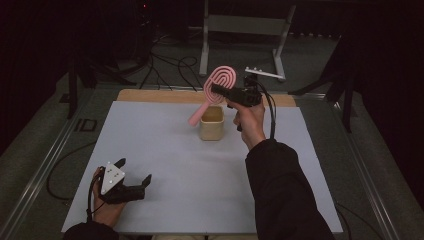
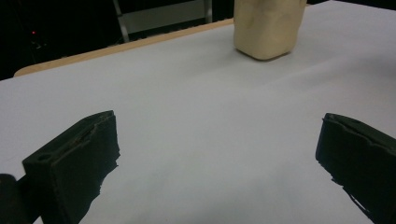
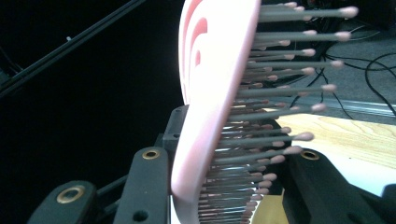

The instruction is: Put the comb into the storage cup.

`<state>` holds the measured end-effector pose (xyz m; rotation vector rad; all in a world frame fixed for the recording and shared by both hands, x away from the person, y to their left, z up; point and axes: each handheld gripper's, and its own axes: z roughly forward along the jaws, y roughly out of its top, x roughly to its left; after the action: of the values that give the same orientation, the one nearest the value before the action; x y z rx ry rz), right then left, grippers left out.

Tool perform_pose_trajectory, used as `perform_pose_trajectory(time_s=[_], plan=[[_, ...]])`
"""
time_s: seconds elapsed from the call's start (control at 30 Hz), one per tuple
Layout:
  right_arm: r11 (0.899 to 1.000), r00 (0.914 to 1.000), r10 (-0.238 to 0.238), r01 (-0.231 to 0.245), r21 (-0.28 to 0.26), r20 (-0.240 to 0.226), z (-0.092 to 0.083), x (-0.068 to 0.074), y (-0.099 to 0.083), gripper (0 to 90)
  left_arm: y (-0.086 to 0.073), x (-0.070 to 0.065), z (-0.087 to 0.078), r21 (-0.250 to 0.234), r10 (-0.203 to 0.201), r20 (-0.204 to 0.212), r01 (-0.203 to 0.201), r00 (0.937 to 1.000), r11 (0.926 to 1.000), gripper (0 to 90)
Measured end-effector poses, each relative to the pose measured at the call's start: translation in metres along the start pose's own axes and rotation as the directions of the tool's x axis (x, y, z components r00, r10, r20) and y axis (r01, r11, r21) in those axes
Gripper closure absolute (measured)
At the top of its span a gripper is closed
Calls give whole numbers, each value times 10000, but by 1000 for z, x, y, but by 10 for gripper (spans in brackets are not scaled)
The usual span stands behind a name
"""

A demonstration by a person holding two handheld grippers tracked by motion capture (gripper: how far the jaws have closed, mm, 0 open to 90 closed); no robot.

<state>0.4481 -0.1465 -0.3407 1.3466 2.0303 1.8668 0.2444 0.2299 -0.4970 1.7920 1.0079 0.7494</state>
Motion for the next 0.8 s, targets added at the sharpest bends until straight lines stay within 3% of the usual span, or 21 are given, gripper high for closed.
perform_pose_trajectory(time_s=[0.8], plan=[[9985,9992,245,-229,-503,313,-5,-11,13,639,0,0,0,0,-14,-18,14,10000,10000,2]])
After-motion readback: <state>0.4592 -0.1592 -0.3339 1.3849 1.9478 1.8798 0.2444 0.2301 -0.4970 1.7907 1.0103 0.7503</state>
